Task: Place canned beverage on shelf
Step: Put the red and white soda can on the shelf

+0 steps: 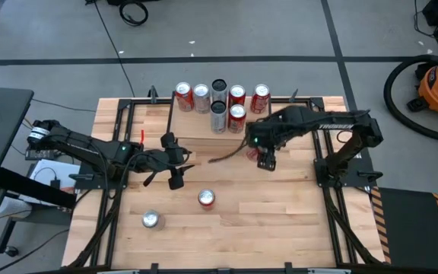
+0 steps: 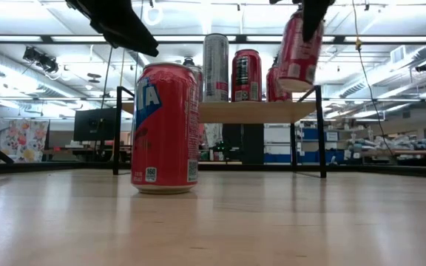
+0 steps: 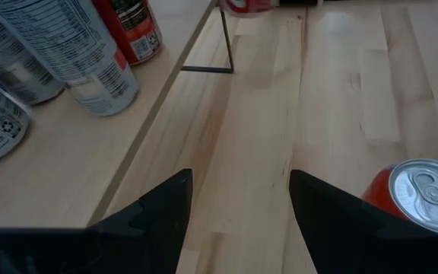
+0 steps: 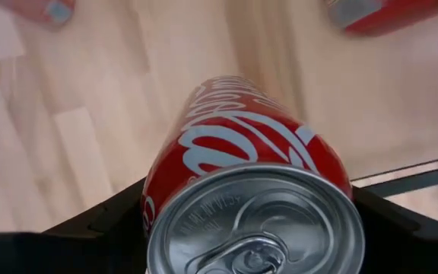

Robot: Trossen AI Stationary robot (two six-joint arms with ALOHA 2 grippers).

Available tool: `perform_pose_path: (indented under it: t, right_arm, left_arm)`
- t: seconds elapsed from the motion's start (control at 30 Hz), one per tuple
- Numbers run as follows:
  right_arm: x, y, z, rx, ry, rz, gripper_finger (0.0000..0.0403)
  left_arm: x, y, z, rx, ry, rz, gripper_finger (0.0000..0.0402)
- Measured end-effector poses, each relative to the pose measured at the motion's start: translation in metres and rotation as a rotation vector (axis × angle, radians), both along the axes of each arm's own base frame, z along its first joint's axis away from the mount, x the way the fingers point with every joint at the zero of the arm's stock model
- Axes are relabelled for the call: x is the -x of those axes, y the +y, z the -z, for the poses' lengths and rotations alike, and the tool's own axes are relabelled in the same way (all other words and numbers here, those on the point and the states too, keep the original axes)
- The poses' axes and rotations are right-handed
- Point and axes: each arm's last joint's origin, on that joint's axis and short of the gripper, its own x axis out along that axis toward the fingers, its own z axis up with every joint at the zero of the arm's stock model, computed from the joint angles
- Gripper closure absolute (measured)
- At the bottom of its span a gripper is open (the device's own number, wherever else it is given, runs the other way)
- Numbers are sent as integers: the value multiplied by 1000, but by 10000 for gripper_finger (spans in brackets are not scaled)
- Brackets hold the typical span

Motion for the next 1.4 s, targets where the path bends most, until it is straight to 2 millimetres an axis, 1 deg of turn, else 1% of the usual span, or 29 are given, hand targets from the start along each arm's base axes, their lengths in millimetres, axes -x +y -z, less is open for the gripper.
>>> perform_pose_path:
  t: [0.1, 0.23, 0.3, 0.43, 0.6, 0.77, 0.93, 1.13, 1.4]
  right_arm:
    - [-4, -10, -6, 17, -2, -17, 82]
    - [-11, -27, -8, 44, 85, -41, 82]
    - [-15, -35, -12, 62, 66, -56, 82]
    - [-10, -50, -20, 74, 51, -57, 82]
    - [-7, -69, -19, 60, 58, -40, 82]
    - [-9, -85, -13, 30, 75, -41, 82]
    - [-10, -95, -9, 30, 96, -59, 81]
    - [-9, -96, -10, 38, 99, -78, 77]
    - [-9, -100, -6, 52, 107, -69, 36]
  left_arm:
    - [-1, 2, 0, 0, -4, -7, 171]
    - [-2, 8, -1, 1, -12, -32, 171]
    - [-2, 10, -1, 4, -13, -45, 171]
    - [-2, 10, -1, 5, -11, -48, 171]
    - [-2, 10, -1, 2, -12, -46, 171]
    - [-2, 10, -1, 3, -13, -47, 171]
    - [-2, 10, -1, 2, -11, -47, 171]
    - [-2, 10, -1, 1, -8, -46, 171]
    - [-1, 11, 0, -8, 5, -42, 171]
